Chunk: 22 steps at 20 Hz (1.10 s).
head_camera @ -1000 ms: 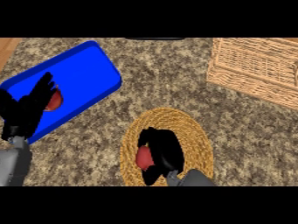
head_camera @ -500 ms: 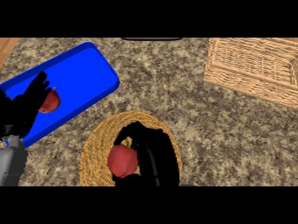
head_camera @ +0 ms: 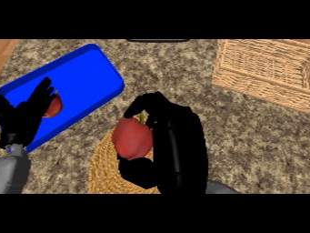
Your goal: Pick the bell pepper from the placemat and place it in the basket
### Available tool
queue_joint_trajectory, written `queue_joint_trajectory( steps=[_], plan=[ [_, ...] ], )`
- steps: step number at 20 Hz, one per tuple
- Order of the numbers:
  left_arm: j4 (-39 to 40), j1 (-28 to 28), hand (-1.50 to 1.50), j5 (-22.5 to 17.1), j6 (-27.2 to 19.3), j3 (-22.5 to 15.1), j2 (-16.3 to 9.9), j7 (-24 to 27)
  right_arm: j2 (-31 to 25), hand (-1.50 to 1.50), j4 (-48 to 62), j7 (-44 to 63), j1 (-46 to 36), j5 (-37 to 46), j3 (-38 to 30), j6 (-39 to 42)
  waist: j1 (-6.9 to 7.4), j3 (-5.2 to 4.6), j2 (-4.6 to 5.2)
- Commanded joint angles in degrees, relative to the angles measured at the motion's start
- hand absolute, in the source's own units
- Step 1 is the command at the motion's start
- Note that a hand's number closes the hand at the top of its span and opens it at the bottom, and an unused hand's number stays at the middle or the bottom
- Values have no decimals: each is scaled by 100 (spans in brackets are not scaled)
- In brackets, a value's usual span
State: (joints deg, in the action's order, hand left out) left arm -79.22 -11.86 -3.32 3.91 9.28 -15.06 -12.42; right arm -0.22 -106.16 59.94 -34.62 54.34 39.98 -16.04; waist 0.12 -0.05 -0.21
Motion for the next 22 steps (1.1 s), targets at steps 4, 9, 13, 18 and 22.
queue_joint_trajectory(
  steps=[4,9,13,18,22],
  plan=[
    [-114,76,0,-117,143,133,-126,-33,21,150,136,531,-1127,-14,-1438,952,6,2,4],
    [-75,152,0,-48,125,59,-6,102,18,150,1329,6,-1926,-48,-2321,594,55,0,28],
    [-308,81,0,-31,33,-12,62,-170,-494,150,1742,-184,-2303,-177,-3016,998,44,2,26],
    [0,-189,0,17,39,142,-102,-85,-945,150,2260,-538,-2187,148,-3245,816,16,3,32],
    [-61,-185,0,-55,52,171,-63,-170,-1355,150,2665,-1069,-2255,-295,-3860,907,18,4,29]
  ],
)
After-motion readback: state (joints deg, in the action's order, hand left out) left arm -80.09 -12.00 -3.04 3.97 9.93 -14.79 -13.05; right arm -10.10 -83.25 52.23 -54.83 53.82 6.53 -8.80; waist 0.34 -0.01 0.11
